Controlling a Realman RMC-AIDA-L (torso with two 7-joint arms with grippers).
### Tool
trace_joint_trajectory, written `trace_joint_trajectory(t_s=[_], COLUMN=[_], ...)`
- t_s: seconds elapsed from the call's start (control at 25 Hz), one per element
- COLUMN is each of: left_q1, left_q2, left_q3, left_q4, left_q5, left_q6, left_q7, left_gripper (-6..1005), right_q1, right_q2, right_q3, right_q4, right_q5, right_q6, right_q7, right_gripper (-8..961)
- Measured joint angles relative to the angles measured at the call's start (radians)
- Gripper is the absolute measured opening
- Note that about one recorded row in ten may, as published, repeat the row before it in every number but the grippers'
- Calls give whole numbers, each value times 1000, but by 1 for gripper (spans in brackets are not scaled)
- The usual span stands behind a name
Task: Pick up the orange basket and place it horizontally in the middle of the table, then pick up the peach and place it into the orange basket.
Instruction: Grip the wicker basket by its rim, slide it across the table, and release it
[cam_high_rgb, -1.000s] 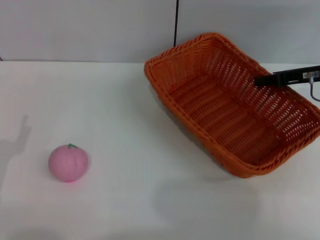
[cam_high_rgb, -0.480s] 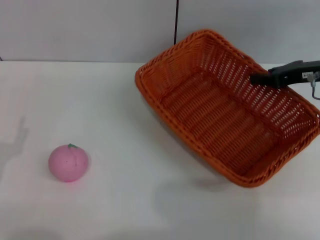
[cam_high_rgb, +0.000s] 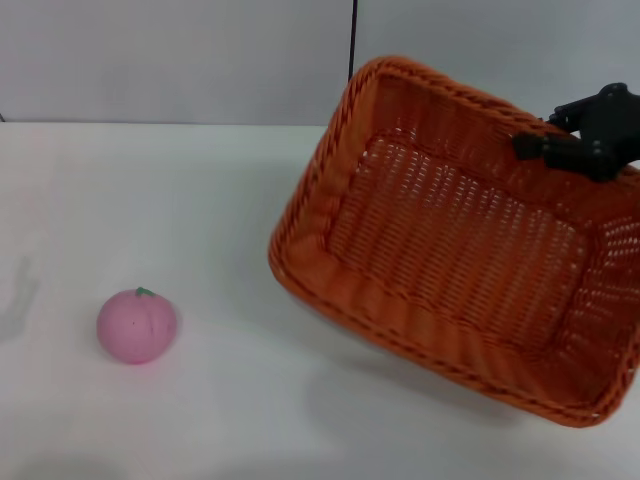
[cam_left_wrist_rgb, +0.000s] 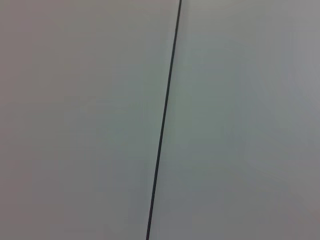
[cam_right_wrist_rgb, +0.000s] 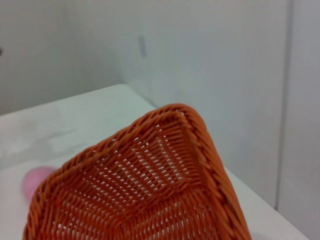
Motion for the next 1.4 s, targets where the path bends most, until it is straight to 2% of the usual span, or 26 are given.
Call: trace_joint_trajectory(t_s=[0.08,0.2,0.44,0.56,0.6,0.64,0.76,0.8,0.84,0.96,1.0,1.04,1.08,1.4], left_q1=[4,19,42,55,64,64,75,83,83,93,96,100,104,129], left_q2=[0,0,0,0,0,0,0,0,0,-1,-1,-1,-1,-4], left_q3=[1,1,8,19,26,26,36,44,44,51,53,56,59,67], left_q4=[5,7,8,9,10,10,10,10,10,10,10,9,8,0], left_q5=[0,3,5,5,5,5,6,6,6,6,6,6,6,6], left_q6=[-14,-47,-77,-83,-91,-91,-104,-112,-112,-120,-122,-124,-125,-132], left_q7=[0,0,1,2,2,2,2,2,2,2,2,2,2,2], left_gripper=[769,767,765,764,763,763,762,761,761,760,759,759,759,755], right_q1=[3,19,36,46,51,51,61,73,73,90,100,100,103,107], right_q2=[-5,-26,-22,-12,-1,-1,13,27,27,56,71,71,80,86], right_q3=[-3,-34,-47,-71,-118,-118,-208,-266,-266,-302,-312,-312,-317,-318], right_q4=[-5,-9,-15,-15,-15,-15,-15,-15,-15,-19,-25,-25,-35,-49], right_q5=[-1,-5,-7,-8,-8,-8,-12,-32,-32,-99,-141,-141,-156,-140], right_q6=[-16,-43,-31,-8,27,27,73,107,107,164,199,199,226,255], right_q7=[-14,-57,-131,-171,-193,-193,-205,-201,-201,-203,-213,-213,-229,-361], right_gripper=[156,157,157,158,158,158,158,157,157,156,156,156,157,157])
